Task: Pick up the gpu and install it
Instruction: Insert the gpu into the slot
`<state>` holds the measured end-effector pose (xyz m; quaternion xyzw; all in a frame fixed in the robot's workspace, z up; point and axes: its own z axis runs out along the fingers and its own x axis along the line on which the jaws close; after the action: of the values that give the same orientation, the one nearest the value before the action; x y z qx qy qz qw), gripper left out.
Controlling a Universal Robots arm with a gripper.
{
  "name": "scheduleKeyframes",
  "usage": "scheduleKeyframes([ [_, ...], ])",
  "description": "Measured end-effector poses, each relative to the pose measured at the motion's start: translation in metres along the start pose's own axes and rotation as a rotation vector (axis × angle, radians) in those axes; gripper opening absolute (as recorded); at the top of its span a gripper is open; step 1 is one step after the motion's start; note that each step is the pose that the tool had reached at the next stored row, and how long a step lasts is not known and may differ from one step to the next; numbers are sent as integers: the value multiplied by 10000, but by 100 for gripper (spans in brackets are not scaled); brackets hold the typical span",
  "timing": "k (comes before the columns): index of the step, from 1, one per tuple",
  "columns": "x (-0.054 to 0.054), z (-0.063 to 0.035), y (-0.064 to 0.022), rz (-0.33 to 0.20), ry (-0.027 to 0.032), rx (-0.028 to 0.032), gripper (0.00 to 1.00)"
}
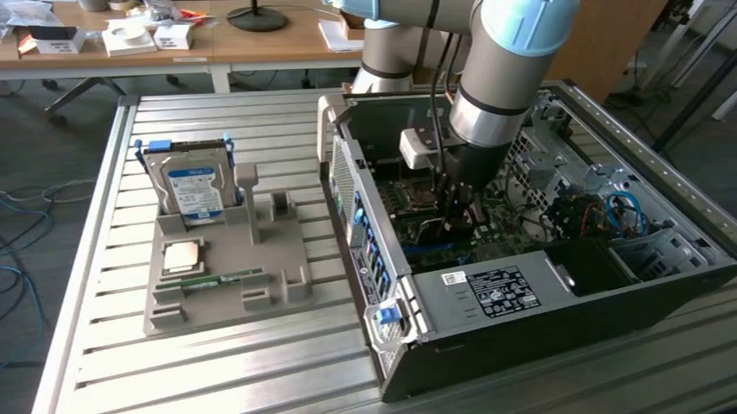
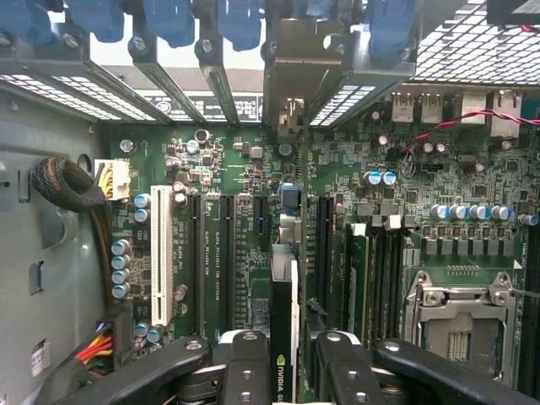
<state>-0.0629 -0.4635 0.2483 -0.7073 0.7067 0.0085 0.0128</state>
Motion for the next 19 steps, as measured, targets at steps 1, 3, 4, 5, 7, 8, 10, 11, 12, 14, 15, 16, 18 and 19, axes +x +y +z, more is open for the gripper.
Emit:
scheduleKeyframes([
  [1,-1,6,-1,-27,-24,8,26],
  [3,-1,3,-1,-49,-18,2,26],
  [4,0,1,-1,-49,-14,0,26],
  [5,0,0,0,-49,-13,-1,26],
  [7,0,0,0,-50,-12,-1,26],
  [8,0,0,0,-49,-12,-1,26],
  [10,0,0,0,-49,-12,-1,26],
  [11,0,0,0,-49,-12,-1,26],
  [12,0,0,0,-49,-12,-1,26],
  [14,0,0,0,-49,-12,-1,26],
  [15,0,0,0,-49,-12,-1,26],
  [16,0,0,0,-49,-12,-2,26],
  [18,0,0,0,-49,-12,-1,26],
  [19,0,0,0,-49,-12,-2,27],
])
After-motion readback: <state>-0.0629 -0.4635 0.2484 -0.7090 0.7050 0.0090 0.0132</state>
